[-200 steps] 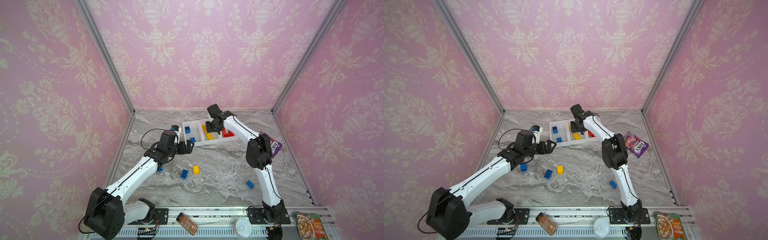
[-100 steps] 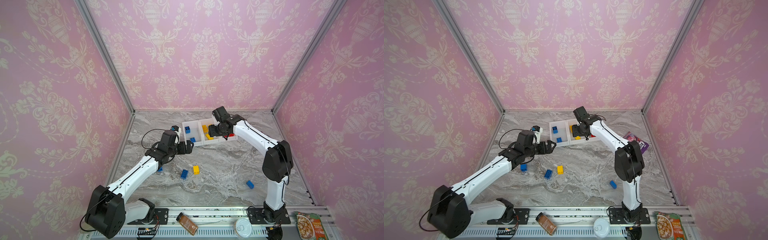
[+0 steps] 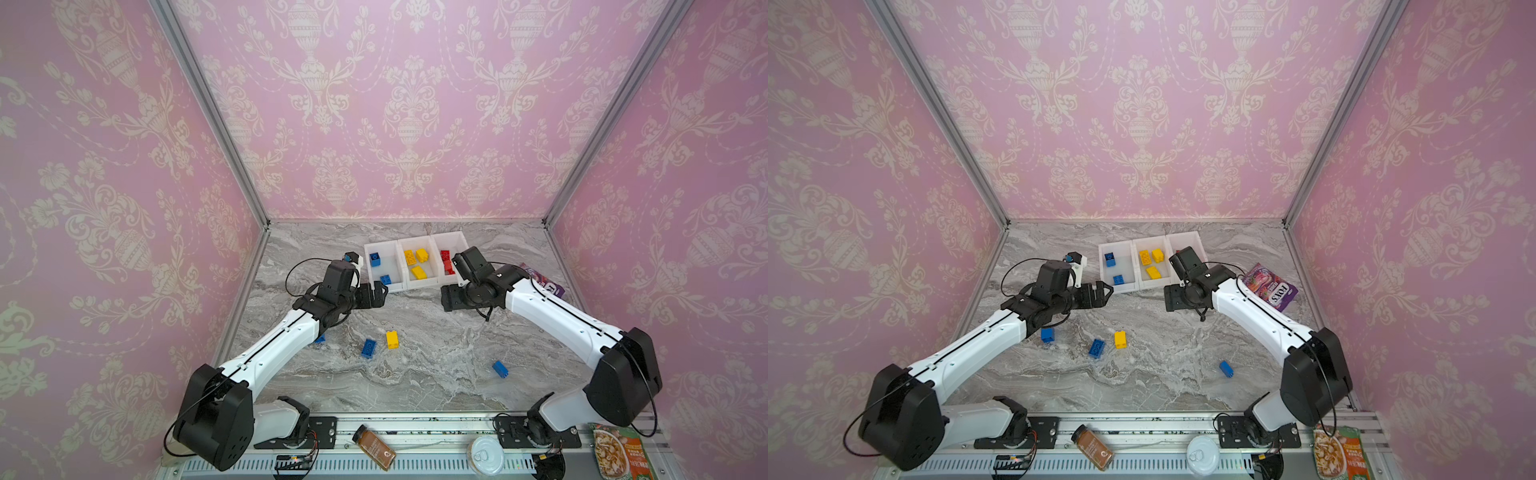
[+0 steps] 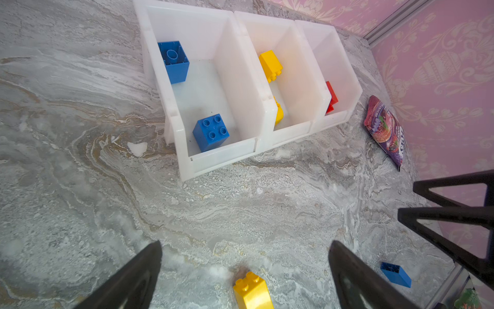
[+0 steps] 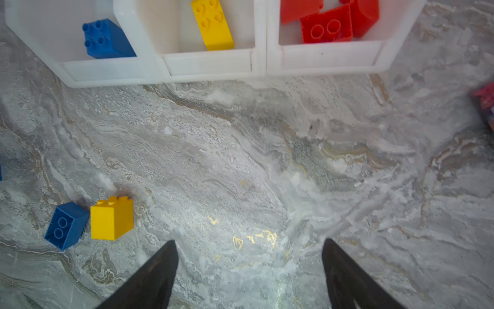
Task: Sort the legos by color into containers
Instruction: 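Lower the right gripper onto a blue brick on the table and close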
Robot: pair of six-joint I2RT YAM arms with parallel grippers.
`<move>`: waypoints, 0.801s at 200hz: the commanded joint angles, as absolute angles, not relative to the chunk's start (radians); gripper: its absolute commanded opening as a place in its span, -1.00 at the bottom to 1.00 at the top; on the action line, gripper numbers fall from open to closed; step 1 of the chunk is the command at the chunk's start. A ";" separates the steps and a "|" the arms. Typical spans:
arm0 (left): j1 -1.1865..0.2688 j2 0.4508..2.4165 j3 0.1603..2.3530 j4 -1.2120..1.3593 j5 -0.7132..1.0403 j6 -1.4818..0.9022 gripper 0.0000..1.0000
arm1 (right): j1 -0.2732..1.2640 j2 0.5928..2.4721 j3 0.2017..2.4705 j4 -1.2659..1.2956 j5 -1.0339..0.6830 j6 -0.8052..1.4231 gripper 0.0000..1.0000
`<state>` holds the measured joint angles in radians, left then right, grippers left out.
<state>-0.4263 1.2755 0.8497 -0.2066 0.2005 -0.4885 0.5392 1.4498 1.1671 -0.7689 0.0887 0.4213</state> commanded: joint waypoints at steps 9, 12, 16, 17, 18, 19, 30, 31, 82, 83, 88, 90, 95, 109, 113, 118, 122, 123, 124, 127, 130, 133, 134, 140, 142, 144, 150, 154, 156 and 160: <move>-0.413 1.294 0.861 -0.209 0.210 -0.484 0.99 | 0.540 1.339 1.033 -0.888 0.139 0.492 0.83; -0.413 1.296 0.862 -0.210 0.211 -0.483 0.99 | 0.540 1.329 1.019 -0.897 0.144 0.499 0.84; -0.411 1.297 0.864 -0.209 0.212 -0.482 0.99 | 0.539 1.318 1.001 -0.909 0.149 0.507 0.86; -0.411 1.297 0.864 -0.208 0.212 -0.482 0.99 | 0.539 1.315 0.997 -0.912 0.150 0.509 0.87; -0.411 1.298 0.864 -0.209 0.212 -0.482 0.99 | 0.538 1.313 0.995 -0.914 0.151 0.511 0.87; -0.411 1.298 0.864 -0.210 0.212 -0.482 0.99 | 0.537 1.311 0.989 -0.917 0.152 0.512 0.87; -0.410 1.300 0.867 -0.211 0.216 -0.479 0.99 | 0.535 1.284 0.938 -0.941 0.156 0.535 0.91; -0.411 1.301 0.867 -0.211 0.216 -0.479 0.99 | 0.534 1.282 0.932 -0.943 0.156 0.536 0.90; -0.407 1.299 0.871 -0.222 0.227 -0.465 0.99 | 0.548 1.246 0.851 -1.033 0.219 0.675 0.88; -0.407 1.299 0.871 -0.222 0.227 -0.466 0.99 | 0.549 1.247 0.850 -1.035 0.223 0.679 0.88; -0.407 1.297 0.871 -0.224 0.227 -0.465 0.99 | 0.550 1.246 0.840 -1.036 0.237 0.699 0.88; -0.407 1.296 0.871 -0.225 0.227 -0.465 0.99 | 0.550 1.244 0.835 -1.032 0.242 0.706 0.88; -0.406 1.294 0.871 -0.225 0.227 -0.465 0.99 | 0.547 1.239 0.819 -1.022 0.246 0.724 0.88; -0.405 1.287 0.870 -0.226 0.227 -0.465 0.99 | 0.537 1.212 0.768 -0.966 0.227 0.765 0.89; -0.405 1.286 0.870 -0.226 0.227 -0.465 0.99 | 0.533 1.206 0.756 -0.949 0.220 0.775 0.88; -0.405 1.285 0.870 -0.227 0.227 -0.465 0.99 | 0.528 1.199 0.738 -0.929 0.208 0.781 0.88; -0.404 1.284 0.870 -0.227 0.227 -0.465 0.99 | 0.524 1.194 0.726 -0.913 0.195 0.786 0.88; -0.404 1.284 0.870 -0.228 0.228 -0.465 0.99 | 0.524 1.194 0.724 -0.910 0.193 0.786 0.88; -0.404 1.285 0.871 -0.228 0.228 -0.465 0.99 | 0.522 1.194 0.720 -0.907 0.188 0.787 0.88; -0.403 1.283 0.871 -0.228 0.229 -0.465 0.99 | 0.518 1.195 0.712 -0.897 0.178 0.787 0.88; -0.403 1.282 0.871 -0.229 0.229 -0.465 0.99 | 0.515 1.194 0.704 -0.888 0.168 0.788 0.88; -0.403 1.282 0.871 -0.229 0.230 -0.465 0.99 | 0.510 1.196 0.696 -0.880 0.158 0.788 0.88; -0.403 1.282 0.872 -0.229 0.230 -0.464 0.99 | 0.508 1.197 0.694 -0.877 0.156 0.788 0.88; -0.403 1.284 0.874 -0.231 0.231 -0.463 0.99 | 0.502 1.203 0.680 -0.863 0.139 0.787 0.88; -0.402 1.284 0.874 -0.232 0.232 -0.462 0.99 | 0.501 1.205 0.676 -0.859 0.135 0.787 0.88; -0.402 1.284 0.874 -0.232 0.232 -0.462 0.99 | 0.499 1.206 0.671 -0.855 0.130 0.787 0.88; -0.402 1.283 0.876 -0.233 0.233 -0.462 0.99 | 0.496 1.212 0.659 -0.844 0.120 0.787 0.87; -0.402 1.284 0.877 -0.233 0.233 -0.461 0.99 | 0.495 1.215 0.651 -0.836 0.116 0.787 0.86; -0.402 1.284 0.877 -0.233 0.233 -0.461 0.99 | 0.495 1.217 0.648 -0.830 0.114 0.787 0.86; -0.402 1.284 0.877 -0.233 0.233 -0.462 0.99 | 0.495 1.220 0.641 -0.820 0.110 0.787 0.86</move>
